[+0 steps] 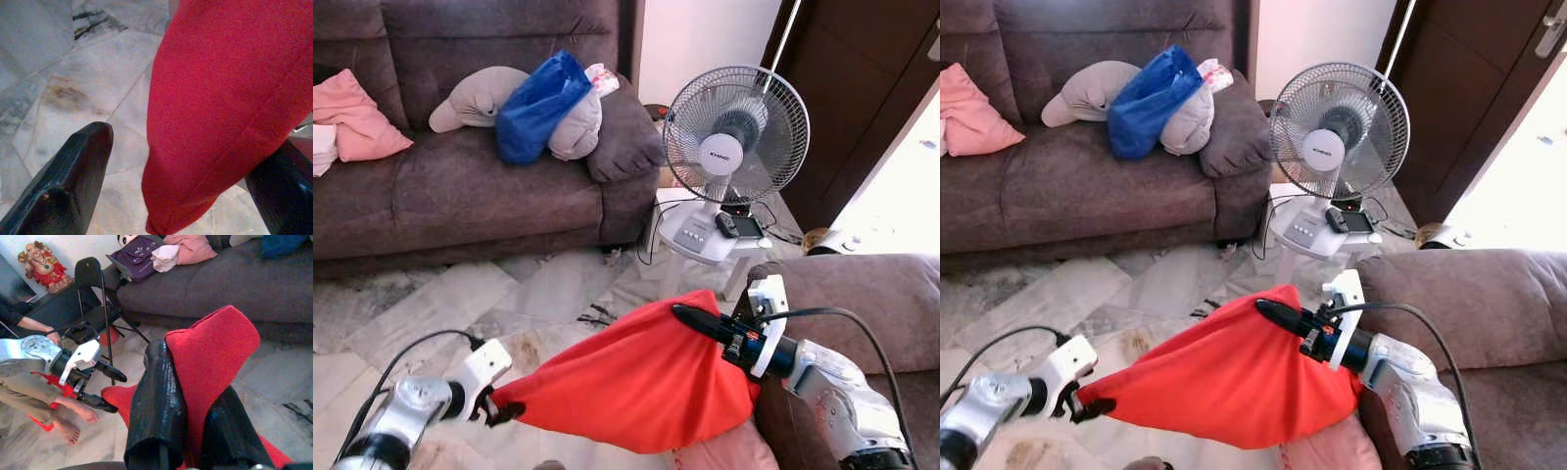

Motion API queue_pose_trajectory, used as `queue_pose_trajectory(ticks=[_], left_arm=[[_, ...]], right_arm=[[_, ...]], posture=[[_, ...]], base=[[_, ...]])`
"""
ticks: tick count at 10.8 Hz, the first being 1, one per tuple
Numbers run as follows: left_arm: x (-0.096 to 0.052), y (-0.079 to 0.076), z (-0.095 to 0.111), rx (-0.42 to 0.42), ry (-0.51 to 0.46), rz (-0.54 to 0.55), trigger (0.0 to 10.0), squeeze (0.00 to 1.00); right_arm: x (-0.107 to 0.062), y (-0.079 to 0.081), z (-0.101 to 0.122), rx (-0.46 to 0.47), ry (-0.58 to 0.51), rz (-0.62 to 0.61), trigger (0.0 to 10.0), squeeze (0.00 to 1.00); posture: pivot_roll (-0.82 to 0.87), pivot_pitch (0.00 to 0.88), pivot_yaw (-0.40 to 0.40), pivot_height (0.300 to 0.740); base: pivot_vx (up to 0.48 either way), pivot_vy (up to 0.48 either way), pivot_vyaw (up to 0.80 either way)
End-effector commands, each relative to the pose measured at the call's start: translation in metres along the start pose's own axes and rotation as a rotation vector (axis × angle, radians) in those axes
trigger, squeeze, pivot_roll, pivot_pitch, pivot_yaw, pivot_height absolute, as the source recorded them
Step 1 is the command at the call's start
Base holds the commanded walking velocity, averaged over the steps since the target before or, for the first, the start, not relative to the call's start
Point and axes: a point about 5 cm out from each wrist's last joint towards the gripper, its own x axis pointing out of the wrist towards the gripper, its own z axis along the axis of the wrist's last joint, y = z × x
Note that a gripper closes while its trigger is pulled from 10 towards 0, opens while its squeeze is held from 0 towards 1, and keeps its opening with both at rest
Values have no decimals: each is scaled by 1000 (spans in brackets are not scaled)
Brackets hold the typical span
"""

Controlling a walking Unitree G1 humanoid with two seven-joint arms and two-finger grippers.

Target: Move the pillow to the sofa from floor

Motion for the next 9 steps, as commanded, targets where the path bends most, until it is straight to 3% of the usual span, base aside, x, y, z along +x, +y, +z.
queue_pose_trajectory(ticks=[1, 2, 9], left_arm=[[4, -2, 4, 19, -3, -7, 7765, 0], [6, -1, 6, 27, 0, 6, 0, 0], [8, -4, 6, -42, -45, -46, 0, 0]], right_arm=[[0, 5, 20, -67, -60, 40, 10000, 0], [0, 5, 20, -67, -59, 38, 10000, 0], [0, 5, 20, -66, -54, 33, 10000, 0]], posture=[[32, 11, -88, 740], [28, 12, -89, 740], [29, 12, -89, 740]], base=[[0, 0, 0], [0, 0, 0], [0, 0, 0]])
